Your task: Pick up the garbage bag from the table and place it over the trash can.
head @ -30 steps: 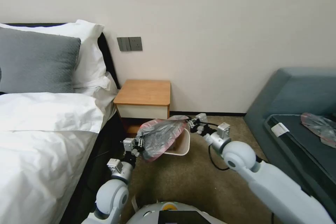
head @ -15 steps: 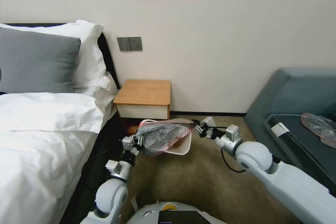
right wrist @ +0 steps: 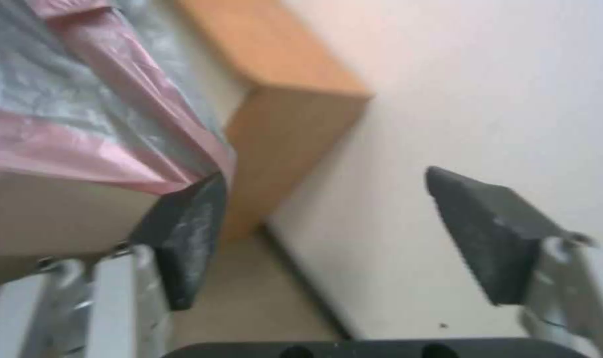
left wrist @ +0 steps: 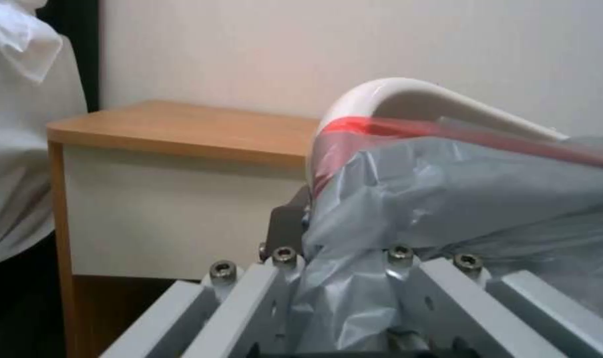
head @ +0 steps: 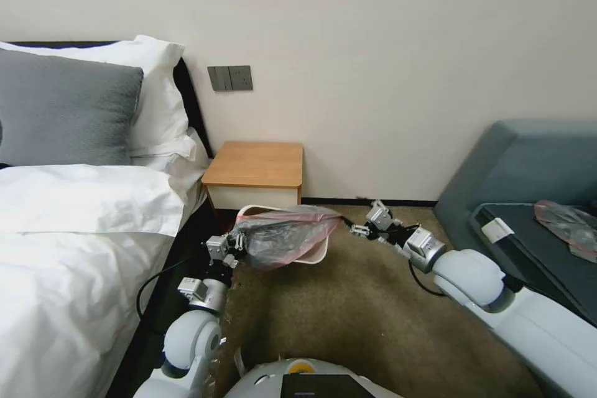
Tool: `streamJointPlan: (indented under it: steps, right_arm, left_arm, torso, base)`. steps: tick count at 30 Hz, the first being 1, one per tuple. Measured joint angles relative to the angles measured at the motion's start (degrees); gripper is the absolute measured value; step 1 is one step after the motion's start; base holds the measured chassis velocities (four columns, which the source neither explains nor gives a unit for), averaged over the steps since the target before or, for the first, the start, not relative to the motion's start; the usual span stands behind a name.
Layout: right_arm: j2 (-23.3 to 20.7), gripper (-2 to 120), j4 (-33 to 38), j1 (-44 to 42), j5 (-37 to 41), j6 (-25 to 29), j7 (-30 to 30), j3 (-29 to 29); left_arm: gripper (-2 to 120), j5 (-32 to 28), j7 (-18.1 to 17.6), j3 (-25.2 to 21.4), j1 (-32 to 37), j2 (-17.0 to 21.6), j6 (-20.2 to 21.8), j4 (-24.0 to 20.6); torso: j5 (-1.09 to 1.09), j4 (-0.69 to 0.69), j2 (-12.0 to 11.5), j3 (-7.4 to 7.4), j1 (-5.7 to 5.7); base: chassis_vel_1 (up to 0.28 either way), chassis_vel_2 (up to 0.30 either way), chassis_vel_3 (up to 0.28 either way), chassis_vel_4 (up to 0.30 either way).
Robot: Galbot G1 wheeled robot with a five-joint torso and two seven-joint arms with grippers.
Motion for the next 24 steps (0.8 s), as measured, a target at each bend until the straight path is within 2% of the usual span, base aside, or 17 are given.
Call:
streamJointPlan:
  steps: [1,4,7,18,24]
  right_arm:
    - [0.0,80,0.0,0.0,0.0,0.0,0.0,0.0]
    - [1.5,95,2.3,-0.5,-2.2,0.9,0.7,0.5]
    - [1.9,99,3.0,-0.4,-1.6,1.8,0.5,0.1]
    - [3.1,100,1.2,1.9,-3.9,7.0,-1.1,-3.6]
    - [3.2,100,0.1,3.8,-4.6,7.9,-1.9,-5.8]
  left_arm:
    - [6,0.0,0.0,0.0,0.0,0.0,0.0,0.0]
    - [6,0.1,-0.1,0.0,-0.2,0.0,0.4,0.4]
    - [6,0.2,-0.1,0.3,-0.3,0.0,0.6,0.4]
    - [6,2.5,0.3,1.3,-0.5,0.4,0.8,-0.1]
    - [6,4.2,1.1,1.9,-0.8,0.6,0.8,-0.1]
  torso:
    - [0.00,0.00,0.0,0.00,0.00]
    - [0.00,0.00,0.0,0.00,0.00]
    - [-0.01,0.00,0.0,0.00,0.00]
    - [0.00,0.00,0.0,0.00,0.00]
    - [0.00,0.00,0.0,0.00,0.00]
  base:
    - [0.000,0.000,0.000,0.000]
    - [0.000,0.000,0.000,0.000]
    - [0.000,0.000,0.000,0.000]
    - [0.000,0.000,0.000,0.000]
    - [0.000,0.000,0.000,0.000]
